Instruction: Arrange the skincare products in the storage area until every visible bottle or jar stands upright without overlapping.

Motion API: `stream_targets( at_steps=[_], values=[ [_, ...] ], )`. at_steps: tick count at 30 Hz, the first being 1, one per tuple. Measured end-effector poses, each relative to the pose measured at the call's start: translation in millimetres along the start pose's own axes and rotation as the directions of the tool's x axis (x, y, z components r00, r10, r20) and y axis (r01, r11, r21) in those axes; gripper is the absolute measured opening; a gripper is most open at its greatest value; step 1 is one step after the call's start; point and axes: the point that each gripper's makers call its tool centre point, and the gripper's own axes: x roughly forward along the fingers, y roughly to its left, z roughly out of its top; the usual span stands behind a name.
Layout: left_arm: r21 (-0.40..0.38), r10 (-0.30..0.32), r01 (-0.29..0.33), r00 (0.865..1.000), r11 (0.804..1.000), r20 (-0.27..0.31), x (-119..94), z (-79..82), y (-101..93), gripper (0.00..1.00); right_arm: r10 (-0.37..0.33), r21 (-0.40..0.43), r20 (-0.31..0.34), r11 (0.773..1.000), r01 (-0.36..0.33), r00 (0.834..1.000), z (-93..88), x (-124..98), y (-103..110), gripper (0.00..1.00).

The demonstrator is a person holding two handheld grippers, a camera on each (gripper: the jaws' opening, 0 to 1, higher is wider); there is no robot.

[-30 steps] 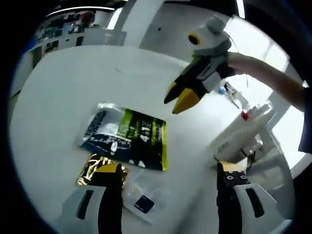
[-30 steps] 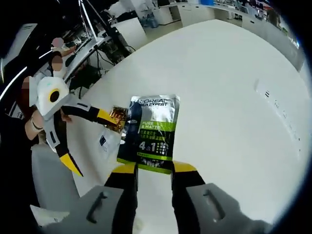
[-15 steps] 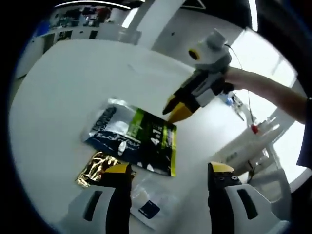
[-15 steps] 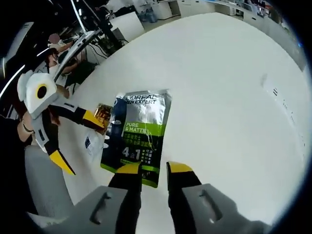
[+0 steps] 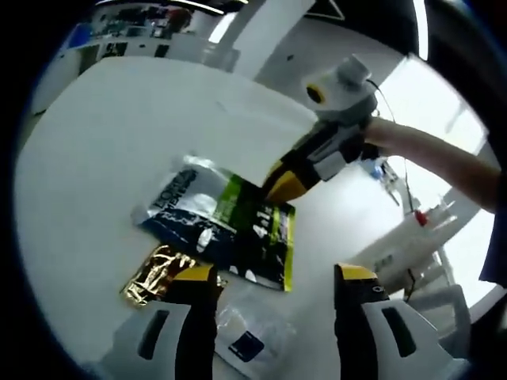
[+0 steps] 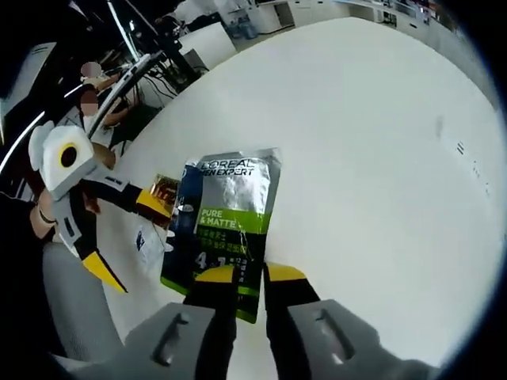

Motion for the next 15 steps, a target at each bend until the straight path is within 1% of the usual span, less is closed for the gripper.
stream_targets(
  at_steps=[2,5,8,11,14,15],
  values=[
    [-0.002,-0.001,0.001,1.0,1.0,0.004,2,0.7,1.2,0.53,0.004,0.007,0.006,1.0,-0.004,1.0,-0.4,0,1,0.09],
    [0.0,0.0,0.0,1.0,1.0,0.015,4,2.0,4.2,0.5,0.029,0.021,0.019,0.999,-0.029,0.999,-0.3,1,5,0.08],
    [-0.022,-0.007,0.008,1.0,1.0,0.03,6,5.1,8.9,0.48,0.03,0.02,0.013,0.999,-0.03,0.999,-4.8,3,7,0.03],
    [-0.04,-0.004,0.006,0.999,0.999,0.037,6,6.9,14.6,0.44,0.046,0.033,0.024,0.998,-0.047,0.999,-5.8,6,8,0.02],
    [-0.045,-0.021,0.023,0.999,0.999,0.043,6,8.0,13.0,0.44,0.063,0.002,0.019,0.998,-0.064,0.998,-5.7,8,13,0.02],
    [-0.046,-0.027,0.029,0.999,0.999,0.044,7,8.6,12.0,0.45,0.067,-0.018,0.014,0.998,-0.066,0.998,-7.9,6,23,0.02]
  ],
)
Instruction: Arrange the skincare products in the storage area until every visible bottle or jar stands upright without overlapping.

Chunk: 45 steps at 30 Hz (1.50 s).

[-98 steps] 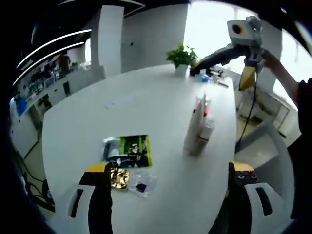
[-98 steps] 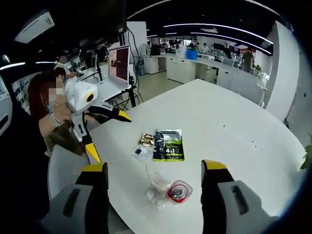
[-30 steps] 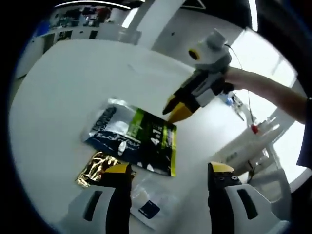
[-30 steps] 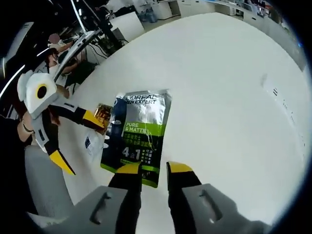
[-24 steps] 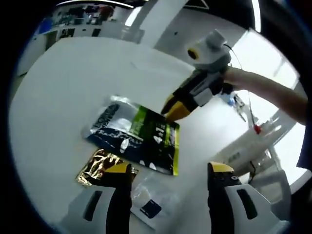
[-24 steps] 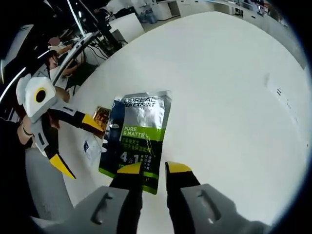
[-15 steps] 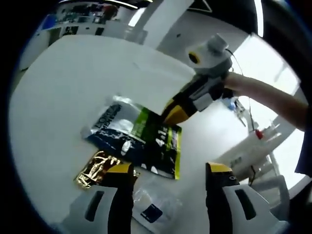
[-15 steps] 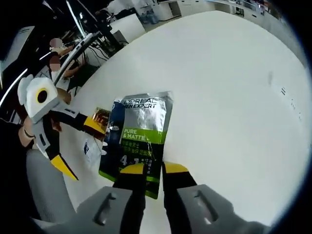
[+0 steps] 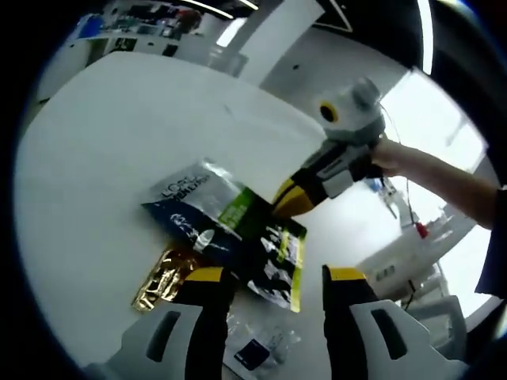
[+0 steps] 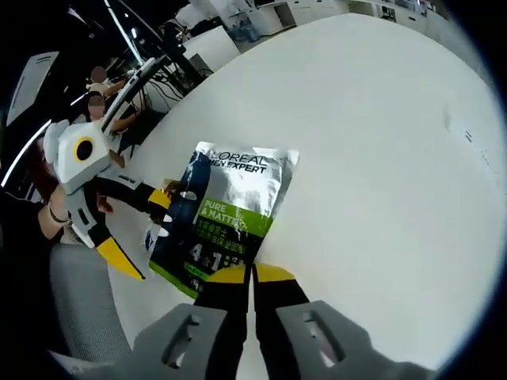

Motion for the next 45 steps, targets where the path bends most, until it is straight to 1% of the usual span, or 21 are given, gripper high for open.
stream_targets(
  at_steps=[2,4,7,9,10,12,14,16,18,19,21,24,26,27,30,32,36,38,39,41,45],
  values=[
    [0.016,-0.001,0.001,1.0,1.0,-0.006,0,0.6,-0.6,0.46,0.015,-0.006,0.004,1.0,-0.015,1.0,1.4,-1,9,0.01],
    [0.032,0.001,-0.002,1.0,0.999,0.003,-2,3.7,-1.8,0.44,0.028,-0.021,0.025,0.999,-0.027,0.999,5.6,-4,17,0.01],
    [0.043,-0.026,0.025,0.999,0.999,0.036,-7,11.1,-11.4,0.35,0.058,-0.052,0.059,0.997,-0.055,0.997,12.8,-10,31,0.01],
    [0.053,-0.034,0.031,0.998,0.998,0.056,-11,16.0,-17.4,0.29,0.068,-0.058,0.06,0.996,-0.064,0.996,14.2,-14,39,0.01],
    [0.055,-0.036,0.032,0.997,0.998,0.065,-12,18.3,-18.9,0.28,0.056,-0.074,0.051,0.996,-0.052,0.997,14.4,-17,37,0.01],
    [0.063,-0.037,0.032,0.996,0.998,0.085,-16,21.7,-26.1,0.26,0.053,-0.073,0.056,0.996,-0.049,0.997,15.2,-21,39,0.01],
    [0.066,-0.042,0.036,0.994,0.997,0.104,-19,22.9,-26.0,0.23,0.055,-0.074,0.075,0.996,-0.049,0.996,17.0,-26,40,0.01],
    [0.089,-0.044,0.034,0.992,0.995,0.119,-24,26.0,-28.5,0.17,0.052,-0.068,0.094,0.997,-0.046,0.994,18.6,-31,39,0.01],
    [0.117,-0.026,0.01,0.99,0.993,0.137,-29,28.9,-27.4,0.08,0.05,-0.065,0.107,0.997,-0.043,0.993,19.0,-35,39,0.01],
    [0.126,-0.02,0.002,0.99,0.992,0.143,-30,30.4,-24.3,0.06,0.049,-0.066,0.111,0.997,-0.042,0.993,18.5,-38,40,0.01],
    [0.129,-0.033,0.013,0.987,0.992,0.158,-33,35.0,-27.3,0.0,0.053,-0.063,0.123,0.997,-0.046,0.991,18.6,-41,42,0.01],
    [0.133,-0.06,0.039,0.985,0.99,0.162,-36,37.8,-36.4,0.0,0.046,-0.074,0.124,0.997,-0.037,0.991,17.7,-45,46,0.01],
    [0.147,-0.057,0.033,0.985,0.989,0.162,-37,39.4,-35.9,0.0,0.039,-0.077,0.128,0.997,-0.029,0.991,18.1,-48,47,0.01],
    [0.165,-0.071,0.045,0.984,0.985,0.16,-38,41.0,-37.8,0.0,0.038,-0.079,0.13,0.997,-0.028,0.991,18.2,-50,48,0.01],
    [0.161,-0.082,0.057,0.984,0.985,0.158,-41,43.5,-41.4,0.0,0.035,-0.092,0.133,0.995,-0.023,0.99,20.1,-54,49,0.01],
    [0.175,-0.108,0.081,0.983,0.981,0.151,-43,44.3,-48.7,0.0,0.031,-0.089,0.133,0.996,-0.019,0.991,20.7,-57,50,0.01],
    [0.209,-0.107,0.074,0.982,0.975,0.153,-49,46.2,-55.2,0.0,0.017,-0.111,0.151,0.994,0.0,0.988,24.7,-63,54,0.01],
    [0.218,-0.109,0.071,0.979,0.973,0.17,-53,50.0,-59.1,0.0,0.006,-0.116,0.159,0.993,0.013,0.987,26.7,-66,53,0.04],
    [0.213,-0.117,0.078,0.977,0.974,0.177,-55,53.8,-61.9,0.0,-0.001,-0.12,0.161,0.993,0.02,0.987,27.1,-68,53,0.07],
    [0.19,-0.134,0.097,0.971,0.977,0.195,-60,59.6,-66.1,0.0,-0.02,-0.126,0.164,0.991,0.041,0.986,26.7,-71,52,0.08],
    [0.183,-0.127,0.09,0.972,0.979,0.198,-66,63.6,-66.9,0.0,-0.021,-0.128,0.187,0.991,0.045,0.982,30.3,-80,55,0.09]
  ],
)
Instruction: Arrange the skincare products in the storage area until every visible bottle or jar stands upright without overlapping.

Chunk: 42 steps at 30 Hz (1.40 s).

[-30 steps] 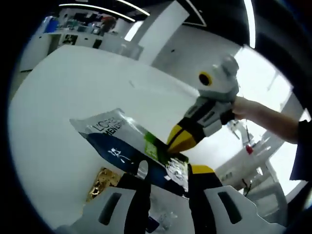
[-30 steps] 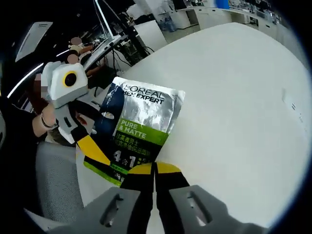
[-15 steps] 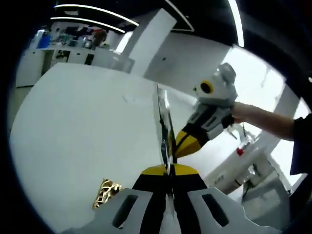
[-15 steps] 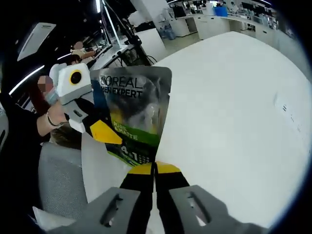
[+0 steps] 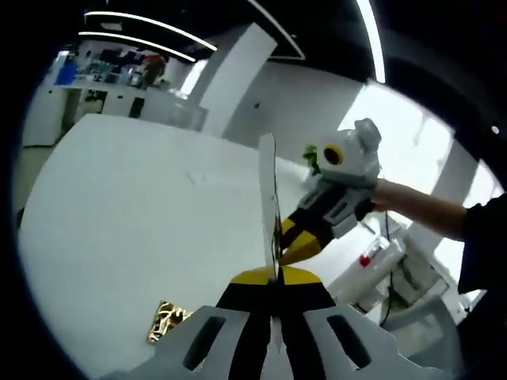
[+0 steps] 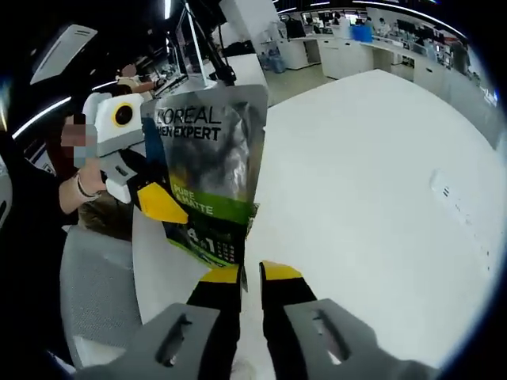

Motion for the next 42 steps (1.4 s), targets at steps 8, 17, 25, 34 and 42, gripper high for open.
stream_targets(
  at_steps=[8,17,25,34,42],
  values=[
    [0.044,0.02,-0.02,1.0,0.999,-0.008,-9,0.9,-8.5,0.0,-0.028,-0.004,0.074,1.0,0.028,0.997,13.9,-23,14,0.09],
    [0.066,0.016,-0.014,1.0,0.998,-0.021,-22,-4.3,-20.3,0.0,-0.036,0.036,0.135,0.999,0.032,0.99,23.2,-47,42,0.09],
    [0.12,0.021,-0.013,0.998,0.993,-0.064,-32,-19.1,-29.7,0.0,-0.077,0.037,0.188,0.997,0.071,0.979,28.8,-66,63,0.1],
    [0.129,0.014,-0.003,0.997,0.992,-0.079,-40,-27.5,-40.5,0.0,-0.07,0.014,0.259,0.998,0.068,0.963,40.1,-84,93,0.1],
    [-0.033,-0.031,0.028,0.995,0.999,-0.093,-52,-38.3,-45.5,0.0,-0.065,-0.01,0.286,0.997,0.071,0.956,43.3,-89,118,0.1]
  ],
)
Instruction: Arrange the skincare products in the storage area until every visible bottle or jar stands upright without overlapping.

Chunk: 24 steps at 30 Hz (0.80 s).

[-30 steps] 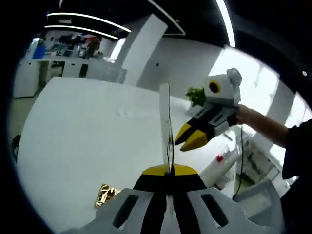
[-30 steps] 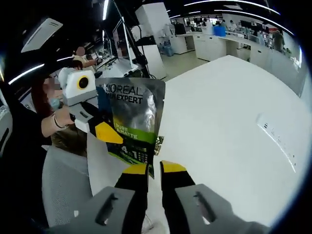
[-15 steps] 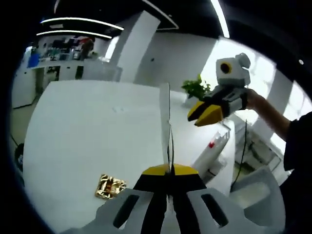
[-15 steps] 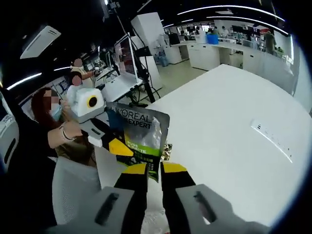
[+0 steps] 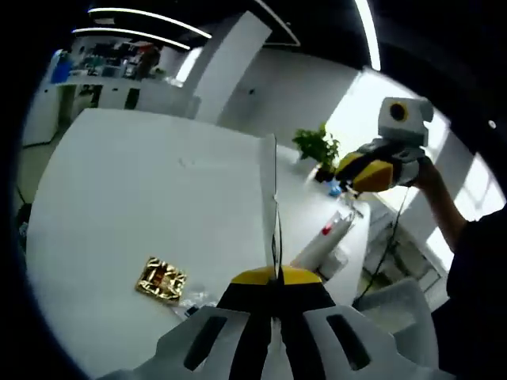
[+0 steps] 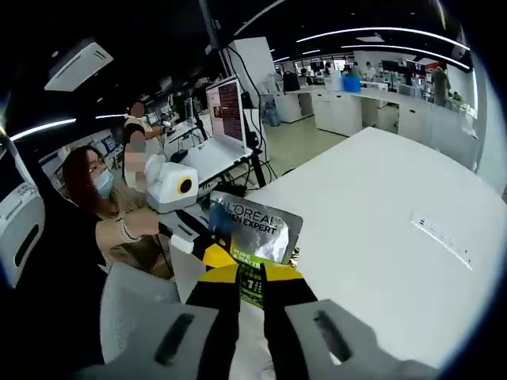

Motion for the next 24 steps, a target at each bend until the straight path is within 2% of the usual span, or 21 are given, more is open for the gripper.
stream_targets(
  at_steps=[4,10,17,21,24],
  values=[
    [-0.028,-0.001,0.001,1.0,1.0,-0.024,-4,-12.7,-0.9,0.0,0.001,-0.004,0.007,1.0,-0.001,1.0,-1.5,3,9,0.09],
    [-0.073,-0.035,0.029,0.996,0.997,-0.081,-4,-37.2,-10.7,0.0,-0.015,-0.028,-0.012,1.0,0.014,1.0,-11.4,10,24,0.1],
    [-0.138,-0.065,0.044,0.987,0.989,-0.15,-2,-58.1,-13.0,0.0,-0.041,-0.062,-0.029,0.997,0.039,0.999,-19.8,10,35,0.1],
    [-0.161,-0.081,0.054,0.982,0.986,-0.169,2,-69.0,-20.8,0.0,-0.052,-0.075,-0.04,0.996,0.049,0.998,-29.7,12,43,0.1],
    [-0.178,-0.089,0.052,0.975,0.983,-0.205,7,-81.7,-23.3,0.0,-0.055,-0.075,-0.072,0.996,0.049,0.996,-44.6,15,47,0.1]
  ],
)
